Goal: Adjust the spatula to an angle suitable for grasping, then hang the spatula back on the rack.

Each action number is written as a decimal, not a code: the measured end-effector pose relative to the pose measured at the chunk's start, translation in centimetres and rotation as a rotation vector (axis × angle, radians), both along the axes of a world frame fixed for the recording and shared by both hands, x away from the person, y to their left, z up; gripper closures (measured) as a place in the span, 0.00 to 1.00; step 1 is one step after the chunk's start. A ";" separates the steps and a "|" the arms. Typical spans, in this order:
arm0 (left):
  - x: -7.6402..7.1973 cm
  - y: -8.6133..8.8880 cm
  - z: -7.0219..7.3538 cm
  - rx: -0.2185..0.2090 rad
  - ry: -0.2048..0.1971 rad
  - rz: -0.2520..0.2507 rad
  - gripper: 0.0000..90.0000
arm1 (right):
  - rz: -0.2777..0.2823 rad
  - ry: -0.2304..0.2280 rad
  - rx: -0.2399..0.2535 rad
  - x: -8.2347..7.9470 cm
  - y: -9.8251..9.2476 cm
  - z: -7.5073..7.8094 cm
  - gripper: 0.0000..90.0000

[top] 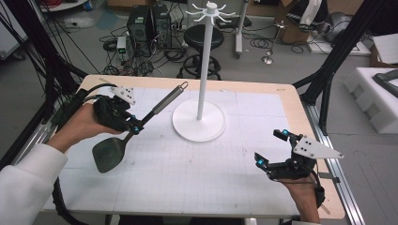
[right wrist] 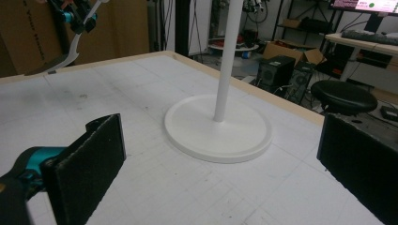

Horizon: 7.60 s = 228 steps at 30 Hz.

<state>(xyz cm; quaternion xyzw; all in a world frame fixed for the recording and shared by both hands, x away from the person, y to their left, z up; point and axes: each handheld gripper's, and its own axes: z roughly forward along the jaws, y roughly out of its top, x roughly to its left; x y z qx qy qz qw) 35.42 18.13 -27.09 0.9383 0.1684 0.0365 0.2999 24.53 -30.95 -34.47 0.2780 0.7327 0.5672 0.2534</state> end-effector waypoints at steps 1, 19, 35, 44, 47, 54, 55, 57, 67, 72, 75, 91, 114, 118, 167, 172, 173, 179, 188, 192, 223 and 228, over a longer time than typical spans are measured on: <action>-0.1 -0.1 0.0 -0.008 -0.004 -0.008 0.84 | -0.001 0.001 0.002 0.0 0.1 0.0 0.00; -1.9 -3.4 1.1 -0.186 -0.095 -0.092 0.83 | 0.006 -0.003 -0.001 0.1 0.4 0.2 0.00; -2.4 -4.1 2.9 -0.335 -0.143 -0.040 0.84 | 0.007 -0.010 0.001 0.1 0.5 0.3 0.00; -2.4 -4.9 3.1 -0.374 -0.160 -0.039 0.84 | 0.003 -0.009 -0.002 0.1 0.6 0.4 0.00; -2.4 -5.1 3.0 -0.379 -0.169 -0.046 0.83 | 0.005 -0.008 0.000 0.1 0.6 0.4 0.00; -2.1 -5.3 2.9 -0.375 -0.155 -0.049 0.83 | 0.007 -0.009 -0.002 0.2 0.5 0.3 0.00; -2.1 -5.3 2.8 -0.373 -0.155 -0.046 0.83 | 0.008 -0.007 0.001 0.2 0.5 0.3 0.00; -2.1 -5.3 2.8 -0.371 -0.157 -0.049 0.83 | 0.009 -0.002 0.002 0.2 0.5 0.3 0.00; -2.1 -5.3 2.8 -0.372 -0.152 -0.059 0.83 | 0.046 0.015 -0.008 0.4 1.1 1.2 0.00; -2.1 -5.4 2.8 -0.383 -0.147 -0.061 0.83 | 0.078 0.030 -0.009 0.9 1.7 2.2 0.00; -2.0 -5.4 2.8 -0.382 -0.149 -0.065 0.83 | 0.096 0.038 0.002 1.3 2.1 2.8 0.00; -1.7 -5.9 2.5 -0.410 -0.160 -0.059 0.83 | 0.267 0.065 0.041 3.6 5.2 7.1 0.00; -1.1 -6.4 2.4 -0.434 -0.165 -0.040 0.83 | 0.396 0.061 0.035 7.0 10.0 13.6 0.00; -1.1 -6.5 2.4 -0.439 -0.165 -0.034 0.84 | 0.399 0.049 0.016 7.5 10.9 14.4 0.00; -0.7 -6.7 2.4 -0.432 -0.190 0.011 0.84 | 0.323 0.098 0.030 9.8 15.9 17.9 0.35; -0.7 -6.5 2.4 -0.438 -0.192 0.017 0.84 | 0.314 0.107 0.021 9.9 16.2 18.0 0.42; -0.8 -6.6 2.5 -0.438 -0.192 0.019 0.83 | 0.315 0.109 0.019 9.9 16.3 18.0 0.44; -0.8 -6.6 2.4 -0.432 -0.192 0.022 0.84 | 0.306 0.118 0.021 10.0 16.5 18.1 0.54; -0.7 -6.6 2.1 -0.429 -0.189 0.028 0.83 | 0.287 0.139 0.021 10.3 16.7 18.1 0.62; -0.7 -6.6 2.0 -0.425 -0.190 0.028 0.83 | 0.283 0.146 0.016 10.3 16.8 18.1 0.63; 0.6 -6.9 1.2 -0.404 -0.203 0.036 0.84 | 0.379 0.198 0.013 12.8 16.3 17.5 0.79; 0.7 -7.0 1.0 -0.395 -0.219 0.041 0.84 | 0.402 0.249 0.011 13.1 16.7 17.7 0.83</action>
